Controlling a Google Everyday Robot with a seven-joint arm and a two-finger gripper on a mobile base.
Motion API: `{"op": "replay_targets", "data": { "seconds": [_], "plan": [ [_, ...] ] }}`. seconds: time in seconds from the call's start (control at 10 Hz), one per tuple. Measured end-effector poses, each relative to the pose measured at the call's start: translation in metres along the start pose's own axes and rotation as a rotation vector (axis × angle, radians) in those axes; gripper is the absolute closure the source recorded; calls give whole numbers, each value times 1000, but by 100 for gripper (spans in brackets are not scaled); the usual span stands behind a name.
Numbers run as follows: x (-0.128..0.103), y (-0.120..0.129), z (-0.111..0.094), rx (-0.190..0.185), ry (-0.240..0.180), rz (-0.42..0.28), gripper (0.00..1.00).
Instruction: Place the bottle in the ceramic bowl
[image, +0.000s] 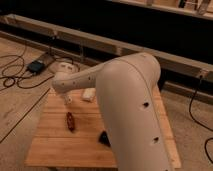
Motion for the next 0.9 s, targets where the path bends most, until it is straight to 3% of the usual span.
{"op": "replay_targets", "data": {
  "seconds": [0.3, 0.4, 0.7, 0.9],
  "plan": [
    [3, -7, 1, 42, -24, -15, 96],
    [5, -10, -2, 55, -27, -15, 100],
    [9, -18, -31, 49, -46, 12, 100],
    [10, -36, -61, 52, -61, 49, 100]
  ]
}}
